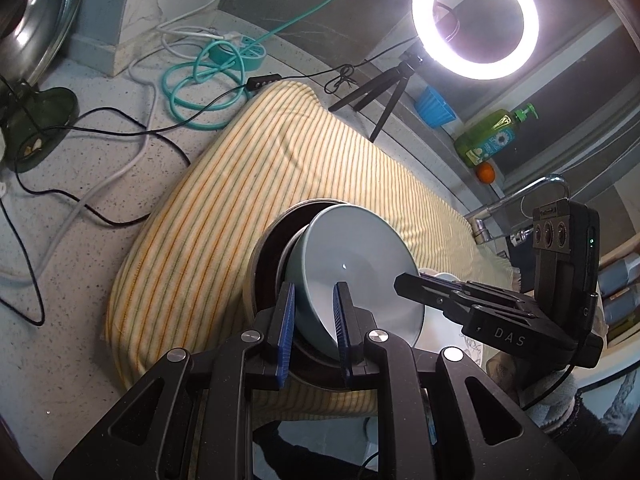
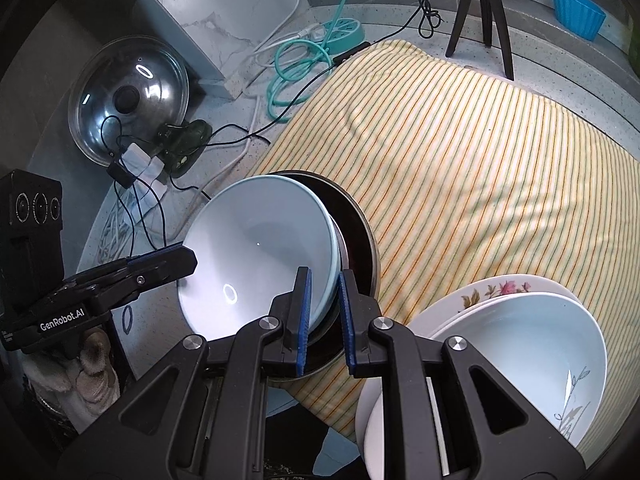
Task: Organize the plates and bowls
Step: 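Lower the white bowl into the red-bottomed bowl and open both grippers, then close both grippers on the rim of the nested bowl stack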
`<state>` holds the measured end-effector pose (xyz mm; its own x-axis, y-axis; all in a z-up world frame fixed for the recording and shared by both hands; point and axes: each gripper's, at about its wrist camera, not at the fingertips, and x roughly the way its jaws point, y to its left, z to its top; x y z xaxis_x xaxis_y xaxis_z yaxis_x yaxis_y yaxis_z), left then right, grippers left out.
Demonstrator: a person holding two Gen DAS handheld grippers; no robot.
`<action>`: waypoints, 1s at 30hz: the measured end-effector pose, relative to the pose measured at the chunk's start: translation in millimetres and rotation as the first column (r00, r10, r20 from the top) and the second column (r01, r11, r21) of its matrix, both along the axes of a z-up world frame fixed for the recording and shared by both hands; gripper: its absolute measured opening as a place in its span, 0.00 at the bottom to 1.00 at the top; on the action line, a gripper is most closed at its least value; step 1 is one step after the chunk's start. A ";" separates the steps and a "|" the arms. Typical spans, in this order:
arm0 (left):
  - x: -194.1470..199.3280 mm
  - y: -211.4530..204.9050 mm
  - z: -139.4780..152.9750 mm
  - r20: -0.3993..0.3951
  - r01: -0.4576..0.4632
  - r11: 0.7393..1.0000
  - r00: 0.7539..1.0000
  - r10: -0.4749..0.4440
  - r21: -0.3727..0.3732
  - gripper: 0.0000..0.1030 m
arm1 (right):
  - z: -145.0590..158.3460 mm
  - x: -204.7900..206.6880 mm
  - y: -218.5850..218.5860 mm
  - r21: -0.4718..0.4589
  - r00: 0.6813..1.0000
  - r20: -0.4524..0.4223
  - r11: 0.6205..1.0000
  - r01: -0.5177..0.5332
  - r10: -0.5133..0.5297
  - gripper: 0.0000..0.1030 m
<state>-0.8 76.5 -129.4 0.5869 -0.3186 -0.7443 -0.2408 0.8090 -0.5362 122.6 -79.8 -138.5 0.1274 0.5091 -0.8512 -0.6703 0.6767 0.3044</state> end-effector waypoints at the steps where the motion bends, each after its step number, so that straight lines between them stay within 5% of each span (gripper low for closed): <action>1: 0.3 0.1 -0.6 -0.002 0.000 1.000 1.000 0.000 0.001 0.16 | -0.6 0.2 0.8 -0.004 1.000 0.002 1.000 -0.002 0.002 0.14; 11: 1.2 -0.9 -5.1 -0.021 0.001 1.000 1.000 -0.001 0.003 0.16 | -3.2 0.6 4.1 -0.017 1.000 0.002 1.000 -0.016 0.016 0.17; 14: 1.7 -1.2 -3.2 -0.019 0.005 1.000 1.000 -0.005 0.004 0.26 | -0.1 0.0 3.2 -0.005 1.000 0.010 1.000 -0.024 0.024 0.29; 16: 2.3 -1.8 0.4 -0.013 0.006 1.000 1.000 -0.006 0.017 0.32 | 5.3 -1.1 2.0 0.010 0.999 0.028 1.000 -0.024 0.024 0.48; 21: 0.7 2.4 10.4 0.016 -0.014 0.999 1.000 0.013 0.040 0.42 | 21.3 -4.6 -1.7 0.054 0.997 0.072 0.998 -0.022 0.019 0.63; 30: -8.3 29.1 3.5 0.013 -0.090 0.995 0.996 0.090 0.046 0.42 | 23.5 6.7 -32.8 0.099 0.996 0.046 0.992 0.075 -0.080 0.64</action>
